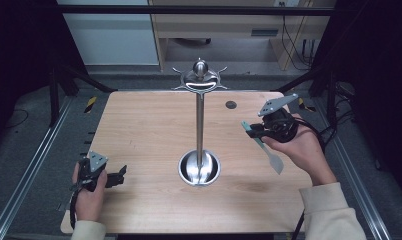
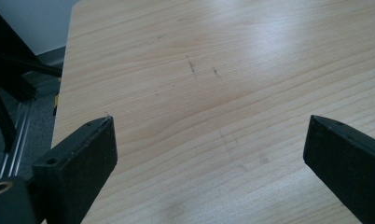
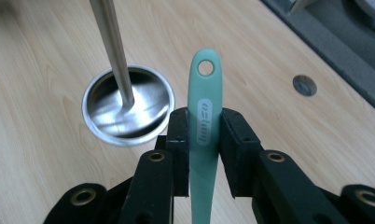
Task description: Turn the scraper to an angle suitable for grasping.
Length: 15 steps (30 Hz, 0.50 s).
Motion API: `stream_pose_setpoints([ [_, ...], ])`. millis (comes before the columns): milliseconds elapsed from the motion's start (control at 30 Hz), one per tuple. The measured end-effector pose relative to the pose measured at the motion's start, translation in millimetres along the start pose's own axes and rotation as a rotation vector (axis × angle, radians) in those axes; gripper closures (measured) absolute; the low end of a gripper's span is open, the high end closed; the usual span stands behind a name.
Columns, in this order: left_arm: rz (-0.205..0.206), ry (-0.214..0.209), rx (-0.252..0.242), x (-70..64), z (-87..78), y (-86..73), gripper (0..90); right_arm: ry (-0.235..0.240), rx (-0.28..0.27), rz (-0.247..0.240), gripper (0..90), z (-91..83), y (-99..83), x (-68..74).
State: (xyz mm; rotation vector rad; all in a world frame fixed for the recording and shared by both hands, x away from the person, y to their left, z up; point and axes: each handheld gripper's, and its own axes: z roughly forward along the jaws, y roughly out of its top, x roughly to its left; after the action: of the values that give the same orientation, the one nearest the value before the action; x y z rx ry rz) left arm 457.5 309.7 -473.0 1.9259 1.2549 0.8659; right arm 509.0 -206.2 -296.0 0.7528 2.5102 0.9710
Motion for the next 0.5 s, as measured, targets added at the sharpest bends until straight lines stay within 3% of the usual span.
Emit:
stream_pose_setpoints([
  [133, -0.020, 0.004, -0.004, 2.4, -1.3, -1.5, 2.6, -0.009, -0.046, 0.016, 74.5, -3.1, 0.2, -2.1],
  [367, -0.003, 0.005, -0.002, -0.8, -0.4, -2.7, 2.6, -0.025, -0.122, 0.061, 74.5, -7.8, -17.8, -0.4],
  [500, 0.006, 0.005, 0.006, -3.2, 1.3, -2.9, 2.6, -0.020, -0.123, 0.072, 74.5, -5.3, -21.3, -4.5],
])
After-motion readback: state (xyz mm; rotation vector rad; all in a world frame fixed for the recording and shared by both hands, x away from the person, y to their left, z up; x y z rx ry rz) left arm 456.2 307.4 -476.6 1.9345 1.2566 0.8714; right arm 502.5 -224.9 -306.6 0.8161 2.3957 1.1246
